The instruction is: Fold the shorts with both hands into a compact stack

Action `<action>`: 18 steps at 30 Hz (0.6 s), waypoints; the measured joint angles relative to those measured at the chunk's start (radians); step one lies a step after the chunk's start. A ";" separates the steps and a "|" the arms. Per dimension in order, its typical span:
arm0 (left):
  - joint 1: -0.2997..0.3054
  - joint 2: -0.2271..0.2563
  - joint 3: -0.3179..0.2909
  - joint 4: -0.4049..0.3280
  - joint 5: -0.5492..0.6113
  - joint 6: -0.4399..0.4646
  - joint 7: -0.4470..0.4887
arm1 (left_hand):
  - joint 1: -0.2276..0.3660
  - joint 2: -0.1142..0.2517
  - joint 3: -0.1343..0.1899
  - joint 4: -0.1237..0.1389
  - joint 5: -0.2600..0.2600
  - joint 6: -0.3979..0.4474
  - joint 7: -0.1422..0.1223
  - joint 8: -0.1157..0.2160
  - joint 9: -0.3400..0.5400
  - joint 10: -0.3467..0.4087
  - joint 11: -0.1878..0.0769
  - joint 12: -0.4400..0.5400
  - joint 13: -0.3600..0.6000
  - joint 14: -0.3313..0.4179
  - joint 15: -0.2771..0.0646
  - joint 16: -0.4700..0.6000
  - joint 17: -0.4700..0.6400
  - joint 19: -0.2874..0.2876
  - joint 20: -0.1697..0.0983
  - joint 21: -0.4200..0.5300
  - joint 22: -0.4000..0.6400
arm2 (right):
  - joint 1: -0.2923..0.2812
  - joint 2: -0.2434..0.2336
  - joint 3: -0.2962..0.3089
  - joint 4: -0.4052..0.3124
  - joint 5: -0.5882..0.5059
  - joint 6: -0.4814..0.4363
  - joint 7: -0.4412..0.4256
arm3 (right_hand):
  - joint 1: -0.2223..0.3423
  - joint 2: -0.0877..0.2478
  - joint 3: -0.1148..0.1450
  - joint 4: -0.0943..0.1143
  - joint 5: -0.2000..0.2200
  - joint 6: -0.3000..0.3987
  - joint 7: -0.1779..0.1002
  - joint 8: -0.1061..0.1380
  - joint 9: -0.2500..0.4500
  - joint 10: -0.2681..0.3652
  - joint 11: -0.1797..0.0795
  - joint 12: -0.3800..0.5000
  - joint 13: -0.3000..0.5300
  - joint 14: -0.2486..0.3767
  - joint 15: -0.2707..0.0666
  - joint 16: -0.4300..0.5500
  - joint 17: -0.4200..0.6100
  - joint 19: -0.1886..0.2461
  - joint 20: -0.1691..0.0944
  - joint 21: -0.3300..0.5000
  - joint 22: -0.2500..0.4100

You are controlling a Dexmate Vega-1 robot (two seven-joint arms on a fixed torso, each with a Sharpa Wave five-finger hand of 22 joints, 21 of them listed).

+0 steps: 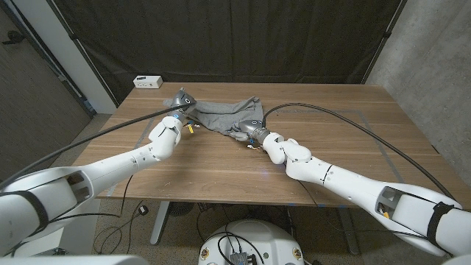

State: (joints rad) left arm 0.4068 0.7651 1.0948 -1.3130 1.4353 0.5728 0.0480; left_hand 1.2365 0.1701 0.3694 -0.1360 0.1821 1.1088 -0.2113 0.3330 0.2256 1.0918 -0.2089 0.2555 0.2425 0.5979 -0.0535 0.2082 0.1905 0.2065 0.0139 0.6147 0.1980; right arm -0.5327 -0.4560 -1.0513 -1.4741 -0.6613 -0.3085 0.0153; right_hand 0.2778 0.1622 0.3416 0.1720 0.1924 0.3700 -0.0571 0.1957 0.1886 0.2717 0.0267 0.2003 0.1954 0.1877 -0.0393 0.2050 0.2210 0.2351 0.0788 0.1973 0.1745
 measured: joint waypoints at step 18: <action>-0.004 0.115 -0.050 -0.132 0.218 -0.140 0.039 | -0.005 0.004 0.004 0.004 0.011 -0.004 -0.003 0.019 0.019 -0.001 0.000 0.000 0.013 0.000 0.000 -0.005 0.003 -0.014 -0.014 0.008 0.000 | 0.005 0.002 -0.007 0.017 0.010 0.023 -0.012 | -0.009 0.001 0.000 0.000 0.004 0.004 -0.004 0.000 -0.003 0.000 0.000 0.000 0.000 0.000 0.000 0.000 -0.003 0.000 0.000 0.000 0.000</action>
State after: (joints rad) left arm 0.4027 0.8803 1.0449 -1.4447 1.6533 0.4330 0.0866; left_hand 1.2319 0.1741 0.3733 -0.1323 0.1926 1.1045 -0.2148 0.3521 0.2443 1.0910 -0.2094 0.2552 0.2553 0.5978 -0.0535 0.2033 0.1934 0.1924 -0.0003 0.6223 0.1979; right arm -0.5274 -0.4541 -1.0587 -1.4566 -0.6509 -0.2855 0.0034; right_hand 0.2686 0.1634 0.3416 0.1719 0.1966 0.3736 -0.0609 0.1955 0.1858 0.2716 0.0267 0.2003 0.1954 0.1876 -0.0394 0.2050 0.2182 0.2349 0.0785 0.1970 0.1740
